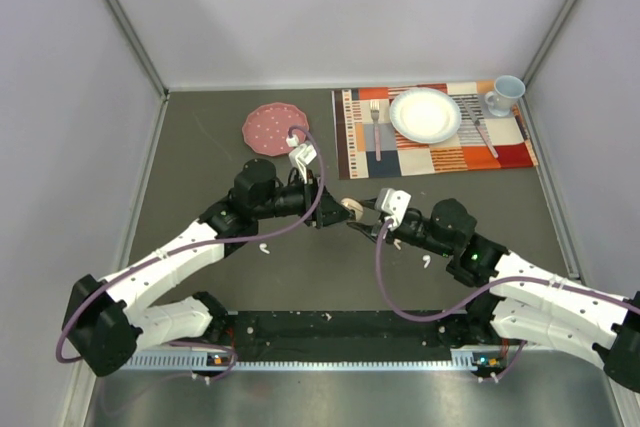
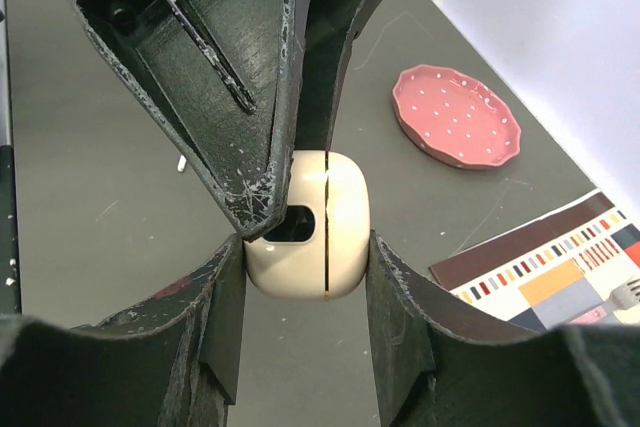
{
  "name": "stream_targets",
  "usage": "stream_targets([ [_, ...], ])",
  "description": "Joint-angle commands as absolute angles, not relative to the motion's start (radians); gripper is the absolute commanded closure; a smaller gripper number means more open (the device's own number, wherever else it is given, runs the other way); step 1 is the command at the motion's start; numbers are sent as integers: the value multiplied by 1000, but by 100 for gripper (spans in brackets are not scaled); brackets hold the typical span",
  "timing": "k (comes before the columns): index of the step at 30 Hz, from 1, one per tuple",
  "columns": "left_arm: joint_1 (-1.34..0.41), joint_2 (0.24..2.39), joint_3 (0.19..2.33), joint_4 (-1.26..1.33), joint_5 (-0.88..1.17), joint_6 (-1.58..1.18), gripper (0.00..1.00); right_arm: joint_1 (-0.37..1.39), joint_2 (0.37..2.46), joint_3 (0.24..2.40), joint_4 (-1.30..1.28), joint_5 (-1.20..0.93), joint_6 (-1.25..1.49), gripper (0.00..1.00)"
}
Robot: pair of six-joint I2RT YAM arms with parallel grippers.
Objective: Insert the wireless bluetooth earbuds into the charging case
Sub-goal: Pass from the right arm to the left
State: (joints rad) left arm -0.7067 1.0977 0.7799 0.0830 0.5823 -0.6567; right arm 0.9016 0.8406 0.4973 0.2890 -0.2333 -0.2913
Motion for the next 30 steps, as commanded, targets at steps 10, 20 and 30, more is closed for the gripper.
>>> stream_targets([
  [10,-718,1115,810,137,604,-660,58,922,825,489,364,-193,-293,100],
  [20,-719,1124,816,130,604,-652,83,925,825,492,362,-221,-296,98],
  [30,-719,1124,821,121,598,-641,72,931,833,499,354,-232,-308,98],
])
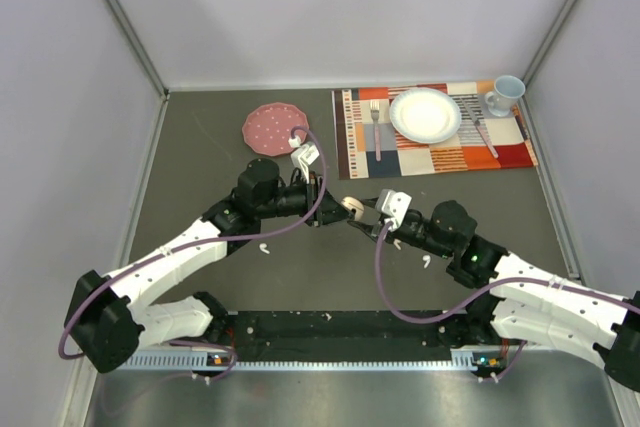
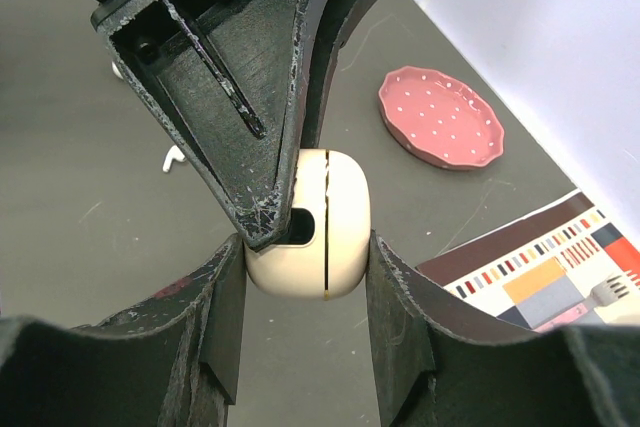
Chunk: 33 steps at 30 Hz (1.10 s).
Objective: Insert the wireless bluetooth earbuds into the charging case
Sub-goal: Pass from the right arm to the left
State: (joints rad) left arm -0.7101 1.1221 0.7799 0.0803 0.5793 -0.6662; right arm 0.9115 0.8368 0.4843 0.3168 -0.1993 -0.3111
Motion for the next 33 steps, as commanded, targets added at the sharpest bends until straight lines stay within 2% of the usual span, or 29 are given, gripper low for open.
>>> stream_targets([
  [1,-719,1124,821,118,600,-643,72,931,833,497,354,-232,-311,98],
  [7,-721,1126,819,118,603,-641,65,936,833,494,356,-224,-316,98],
  [10,-719,1129,819,118,601,-644,57,937,834,491,360,-222,-318,98],
  [15,-721,1131,821,118,603,-644,56,937,831,488,360,-218,-316,98],
  [19,-721,1134,819,118,603,-646,66,937,828,486,362,-207,-319,98],
  [24,-722,1134,819,117,612,-643,90,937,828,485,365,-207,-319,95],
  [25,-723,1134,819,115,611,-641,95,939,828,485,367,-204,-313,88],
  [26,-723,1132,821,114,606,-635,100,937,827,485,376,-199,-305,76],
  [27,-723,1132,822,110,604,-632,100,937,825,483,382,-184,-278,62],
  [28,-723,1131,824,106,594,-624,100,939,821,483,391,-180,-264,41],
  [30,-721,1123,831,72,578,-588,100,937,801,485,406,-172,-218,24],
  [31,-721,1114,831,63,563,-572,100,937,790,486,410,-169,-198,5],
  [32,-722,1083,821,57,519,-540,100,939,769,491,402,-164,-177,1],
  [33,-723,1062,813,60,488,-522,100,939,753,502,397,-149,-122,1],
])
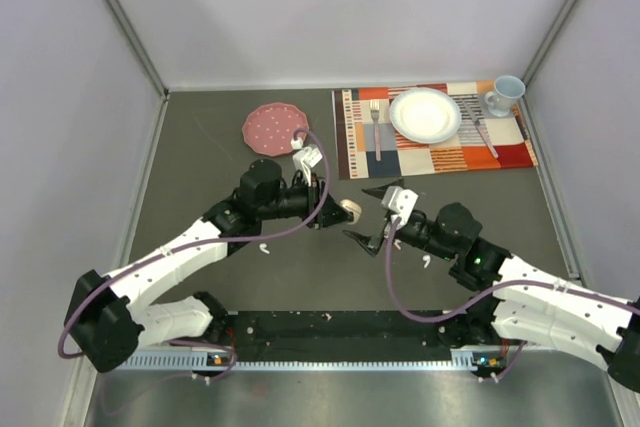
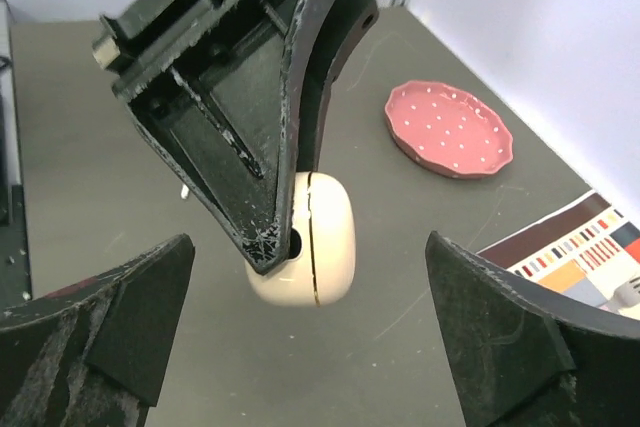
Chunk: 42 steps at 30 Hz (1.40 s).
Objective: Insert the wireless bluetooth earbuds into the charging case
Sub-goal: Pass from the right arm to the left, then pass from the left arm to the right
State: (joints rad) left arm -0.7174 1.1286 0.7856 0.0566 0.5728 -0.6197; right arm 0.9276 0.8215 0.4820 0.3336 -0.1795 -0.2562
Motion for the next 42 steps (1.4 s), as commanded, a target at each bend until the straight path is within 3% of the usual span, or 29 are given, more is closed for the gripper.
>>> stream_targets([
  [1,-721,1040,801,66,456,-502,100,937,738,508,390,-129,-77,1],
  [5,-721,878,732,104,296,-347,100,934,672,551,316,29,200,1],
  [9,-722,744,631,265,219,-241,100,910,710,746,80,95,421,1],
  [15,-723,585,442,514,216,-118,100,881,882,946,-98,-50,612,1],
  [24,-723,522,362,632,268,-58,100,856,986,988,-46,-208,935,3],
  [32,-723,540,359,657,333,-64,100,827,1075,882,296,-431,1215,11],
  [42,-724,548,356,670,327,-77,100,825,1172,891,394,-523,1313,18],
])
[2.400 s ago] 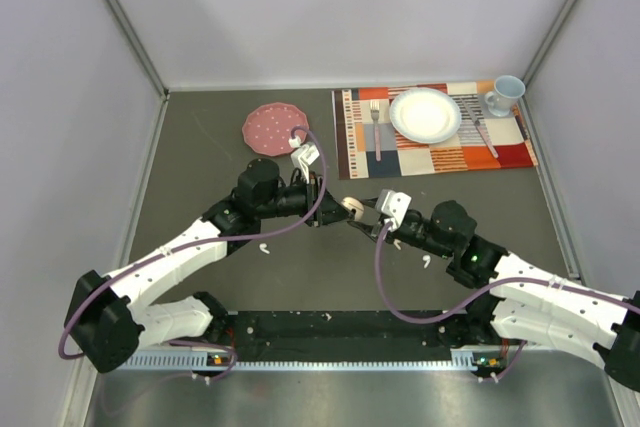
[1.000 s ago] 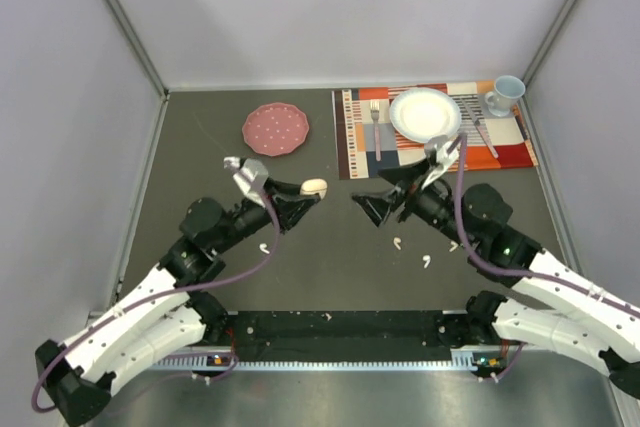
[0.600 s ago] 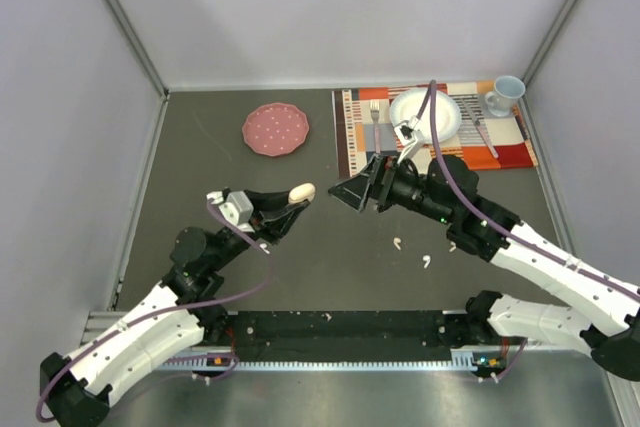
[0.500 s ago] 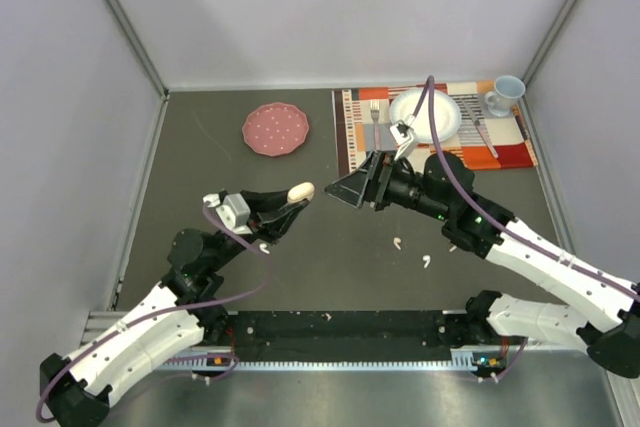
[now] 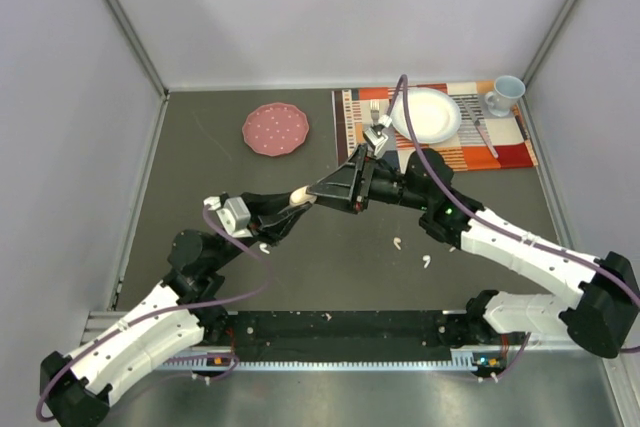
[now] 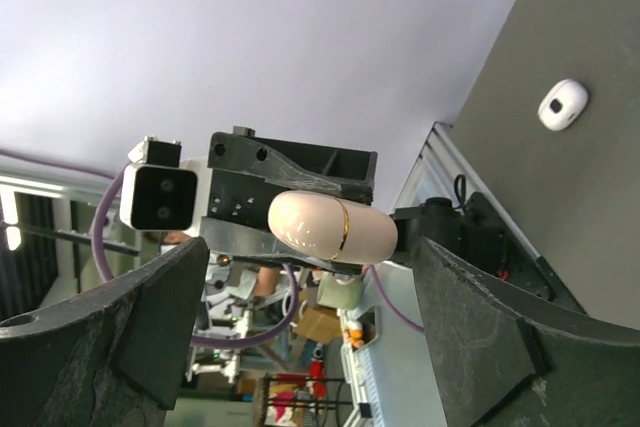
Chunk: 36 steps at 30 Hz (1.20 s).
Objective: Insert the wireless bluetooth earbuds into the charging case
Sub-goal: Pass from the left arm to the right
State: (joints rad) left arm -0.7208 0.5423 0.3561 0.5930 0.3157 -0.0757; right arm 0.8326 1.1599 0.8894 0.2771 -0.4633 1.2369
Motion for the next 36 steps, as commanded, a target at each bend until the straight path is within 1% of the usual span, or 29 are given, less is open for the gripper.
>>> stream_targets([
  [1,-724,549,354,673,325,-78,100,825,1181,888,415,-528,1318,20],
  [4,-724,551,353,678,321,-84,100,827,1195,885,428,-543,1345,23],
  [5,-723,554,353,678,321,-84,100,825,1206,884,443,-552,1353,27],
  [12,-723,575,354,692,330,-94,100,825,1239,870,503,-575,1390,35],
  [13,-723,578,354,692,331,-94,100,825,1241,868,503,-574,1393,38],
  [15,-724,584,354,693,333,-98,100,827,1241,867,514,-572,1393,41],
  [16,-724,586,354,695,334,-98,100,825,1238,861,515,-568,1393,45],
  [18,-724,591,354,698,334,-100,100,825,1233,858,520,-561,1394,49],
  [19,-723,591,354,698,337,-100,100,825,1232,853,520,-557,1394,55],
  [21,-724,595,354,699,342,-103,100,825,1233,850,526,-555,1394,57],
  [23,-724,598,356,698,347,-110,100,825,1236,851,531,-558,1394,58],
  [24,-724,598,356,699,357,-112,100,827,1236,853,531,-560,1394,57],
  [25,-723,598,356,698,362,-110,100,825,1238,853,541,-561,1396,49],
  [26,-724,598,356,698,362,-110,100,827,1236,853,545,-561,1399,43],
  [27,-724,597,354,698,365,-110,100,825,1236,853,548,-561,1401,40],
  [30,-724,588,351,690,364,-107,100,824,1236,854,555,-555,1405,36],
  [36,-724,578,350,683,371,-101,100,824,1238,845,578,-535,1420,38],
])
